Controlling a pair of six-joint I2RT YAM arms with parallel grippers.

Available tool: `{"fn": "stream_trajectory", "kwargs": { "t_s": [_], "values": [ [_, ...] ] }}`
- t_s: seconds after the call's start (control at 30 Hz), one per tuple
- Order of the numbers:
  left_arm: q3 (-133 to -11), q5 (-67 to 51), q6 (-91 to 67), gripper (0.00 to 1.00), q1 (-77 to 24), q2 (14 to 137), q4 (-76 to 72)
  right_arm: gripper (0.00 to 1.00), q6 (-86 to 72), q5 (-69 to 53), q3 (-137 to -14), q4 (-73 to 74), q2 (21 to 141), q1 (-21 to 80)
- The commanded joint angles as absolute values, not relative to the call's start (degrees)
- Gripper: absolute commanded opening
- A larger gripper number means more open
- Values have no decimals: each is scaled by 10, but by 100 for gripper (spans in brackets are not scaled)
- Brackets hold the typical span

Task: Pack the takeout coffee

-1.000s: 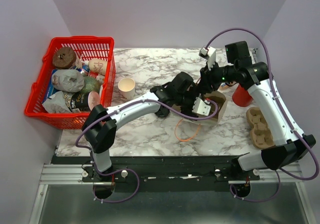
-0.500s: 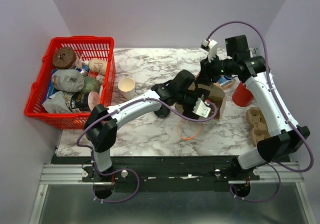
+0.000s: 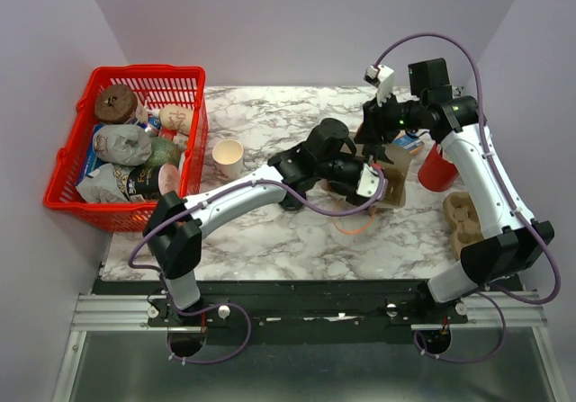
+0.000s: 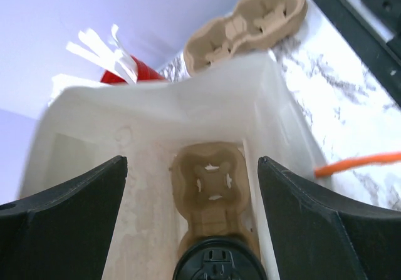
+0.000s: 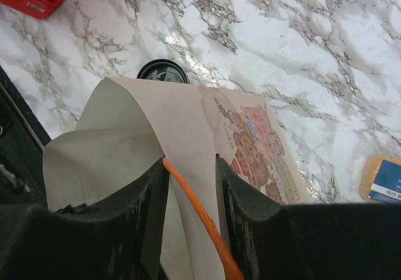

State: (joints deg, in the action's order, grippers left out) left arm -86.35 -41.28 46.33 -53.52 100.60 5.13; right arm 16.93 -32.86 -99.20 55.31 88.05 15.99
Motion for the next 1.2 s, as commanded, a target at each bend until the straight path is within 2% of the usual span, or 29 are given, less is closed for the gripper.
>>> {"fn": "stream_trajectory", "kwargs": {
  "t_s": [0.0, 0.43, 0.53, 0.6, 0.63, 0.67, 0.77, 0.83, 0.87, 1.07, 1.17],
  "values": [
    [-867, -453, 437, 93, -537, 954, -11, 1, 184, -337, -1018, 569, 898, 144],
    [-845, -366, 341, 94, -530, 874, -169, 0, 229, -339, -1048, 599, 953, 94],
    [-853, -344, 332, 95, -520, 857, -149, 11, 235, -338, -1067, 601, 963, 84],
    [-850, -333, 330, 95, -512, 842, -129, 23, 236, -333, -1080, 602, 967, 77],
    [-846, -330, 330, 95, -503, 838, -121, 29, 236, -333, -1084, 604, 969, 75],
    [-843, -326, 330, 95, -498, 828, -109, 44, 238, -333, -1091, 607, 971, 74],
    [-825, -312, 320, 95, -475, 806, -81, 69, 239, -324, -1123, 613, 974, 67],
    [-815, -309, 307, 96, -462, 795, -68, 75, 231, -318, -1149, 613, 974, 60],
    [-812, -309, 293, 96, -450, 787, -58, 83, 228, -319, -1157, 613, 975, 56],
    [-793, -295, 249, 96, -425, 763, -51, 88, 215, -305, -1217, 616, 968, 22],
    [-784, -296, 223, 97, -425, 769, -51, 89, 216, -301, -1206, 615, 951, 3]
  ]
}}
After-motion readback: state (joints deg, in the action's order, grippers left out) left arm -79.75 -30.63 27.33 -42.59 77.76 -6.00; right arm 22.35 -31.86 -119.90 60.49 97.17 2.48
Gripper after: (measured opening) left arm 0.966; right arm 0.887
